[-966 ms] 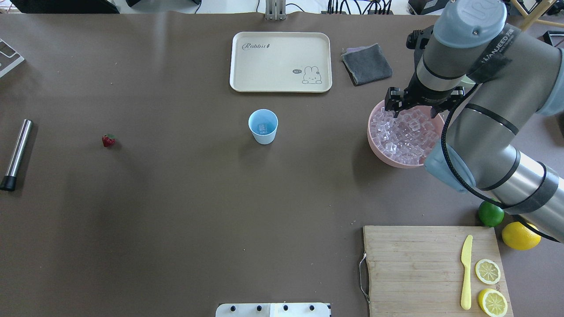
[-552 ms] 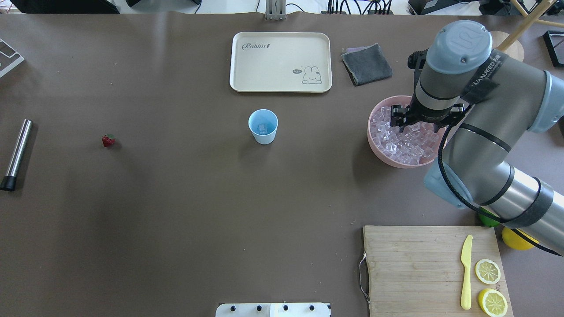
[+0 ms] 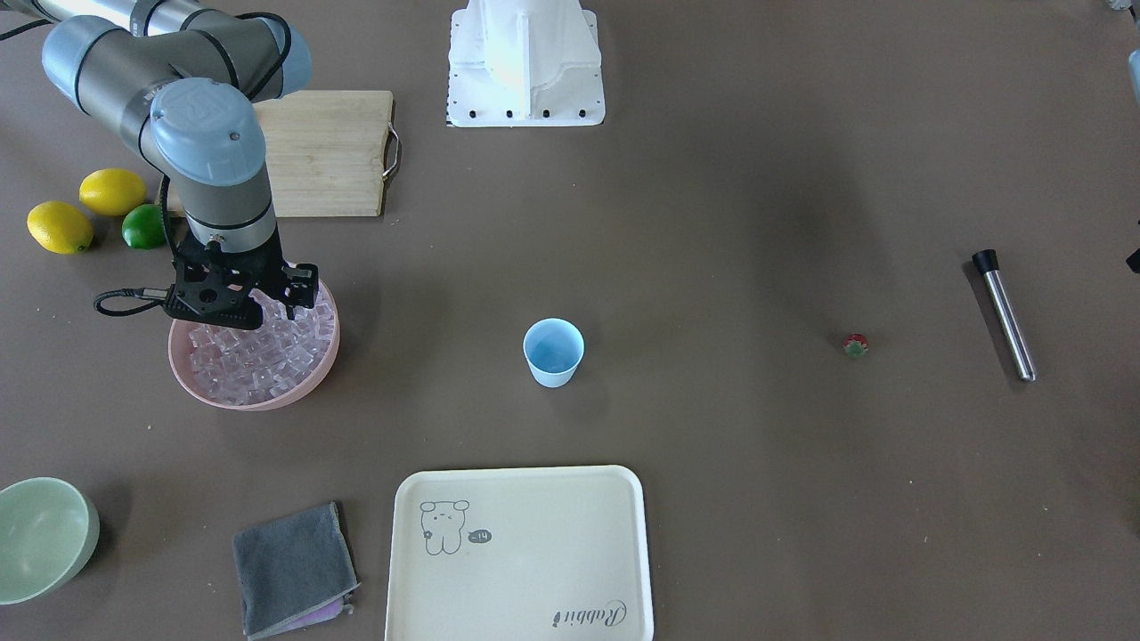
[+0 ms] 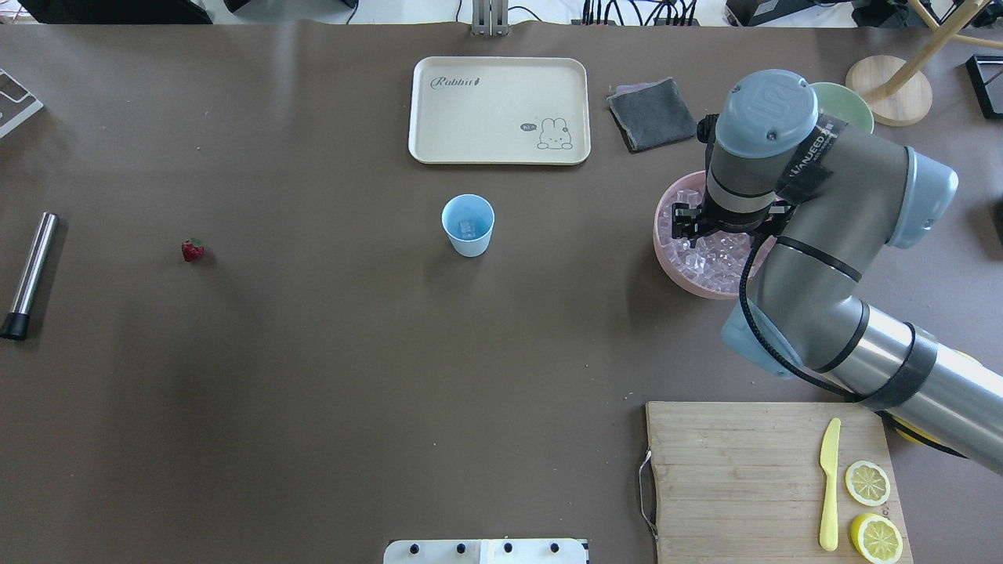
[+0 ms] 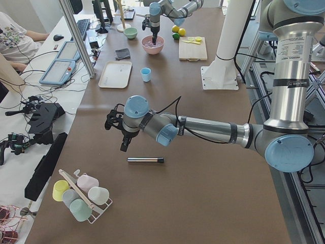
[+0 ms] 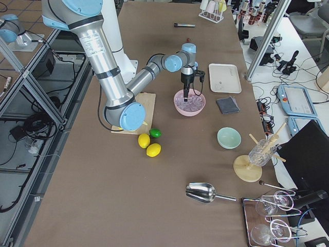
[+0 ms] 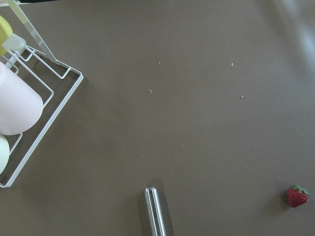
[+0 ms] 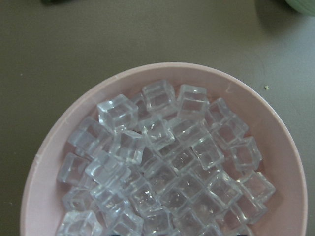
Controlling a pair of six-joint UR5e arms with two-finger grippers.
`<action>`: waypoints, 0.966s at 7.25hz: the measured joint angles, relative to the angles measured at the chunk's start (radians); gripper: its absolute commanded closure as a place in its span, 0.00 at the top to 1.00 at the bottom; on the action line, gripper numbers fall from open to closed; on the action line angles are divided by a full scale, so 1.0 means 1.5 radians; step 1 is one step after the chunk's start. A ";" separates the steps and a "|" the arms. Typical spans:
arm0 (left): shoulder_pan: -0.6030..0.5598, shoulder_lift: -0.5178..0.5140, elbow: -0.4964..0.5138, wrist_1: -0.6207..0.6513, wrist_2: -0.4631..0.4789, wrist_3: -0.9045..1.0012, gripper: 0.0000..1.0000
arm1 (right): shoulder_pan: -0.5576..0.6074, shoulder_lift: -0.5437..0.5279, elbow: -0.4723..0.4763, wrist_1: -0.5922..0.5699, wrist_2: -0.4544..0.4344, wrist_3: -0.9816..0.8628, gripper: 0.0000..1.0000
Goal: Mash ice and strawberries in cup
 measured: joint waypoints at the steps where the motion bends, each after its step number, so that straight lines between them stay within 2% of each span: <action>1: 0.000 0.001 0.000 -0.001 0.000 0.000 0.97 | -0.001 0.003 -0.017 0.018 -0.001 0.000 0.83; 7: 0.000 0.000 0.002 -0.002 0.000 0.000 0.97 | -0.020 -0.002 -0.032 0.031 -0.022 -0.006 0.82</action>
